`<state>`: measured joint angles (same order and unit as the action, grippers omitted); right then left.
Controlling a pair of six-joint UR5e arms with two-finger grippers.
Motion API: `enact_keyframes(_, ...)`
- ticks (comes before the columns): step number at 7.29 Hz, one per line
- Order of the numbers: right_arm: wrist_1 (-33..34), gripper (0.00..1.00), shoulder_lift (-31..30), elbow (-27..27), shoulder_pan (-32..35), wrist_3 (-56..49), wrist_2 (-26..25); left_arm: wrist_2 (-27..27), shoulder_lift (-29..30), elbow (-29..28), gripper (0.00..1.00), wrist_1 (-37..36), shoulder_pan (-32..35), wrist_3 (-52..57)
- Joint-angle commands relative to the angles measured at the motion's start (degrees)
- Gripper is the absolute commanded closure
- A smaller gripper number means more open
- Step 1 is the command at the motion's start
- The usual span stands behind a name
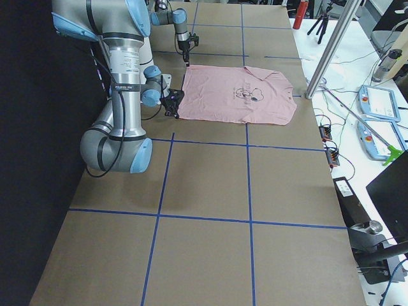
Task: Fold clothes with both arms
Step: 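Grasp both hem corners with the left and right grippers, then lift the hem with both grippers and fold it toward the collar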
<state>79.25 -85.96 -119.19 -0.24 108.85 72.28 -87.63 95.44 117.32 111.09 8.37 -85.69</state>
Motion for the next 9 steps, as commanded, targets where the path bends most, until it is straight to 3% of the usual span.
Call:
enact_keyframes(1,0.0,1.0,0.0,-0.5,0.1,0.0,-0.1,-0.1,0.1,0.1,1.0,0.0,0.1,0.0)
enact_keyframes(2,0.1,1.0,-0.3,-1.9,0.4,-0.4,0.1,-0.4,0.5,1.1,1.0,-0.1,0.1,0.3)
enact_keyframes(4,7.7,1.0,-3.4,-13.6,0.5,-0.7,2.1,-5.9,0.3,8.2,1.0,-3.8,2.5,2.4)
enact_keyframes(5,15.4,1.0,-3.2,-21.5,0.7,-0.7,4.8,-6.2,0.5,13.1,1.0,-9.2,2.7,2.9)
enact_keyframes(7,30.2,1.0,-2.1,-38.1,0.8,-0.7,10.6,-14.1,3.5,28.8,1.0,-26.7,6.4,5.1)
enact_keyframes(8,32.0,1.0,0.3,-38.9,3.1,-0.7,14.9,-17.3,8.7,34.1,1.0,-35.9,9.4,5.1)
enact_keyframes(9,32.3,1.0,0.5,-38.8,4.7,-2.5,15.2,-17.9,13.8,33.1,1.0,-39.6,10.3,5.5)
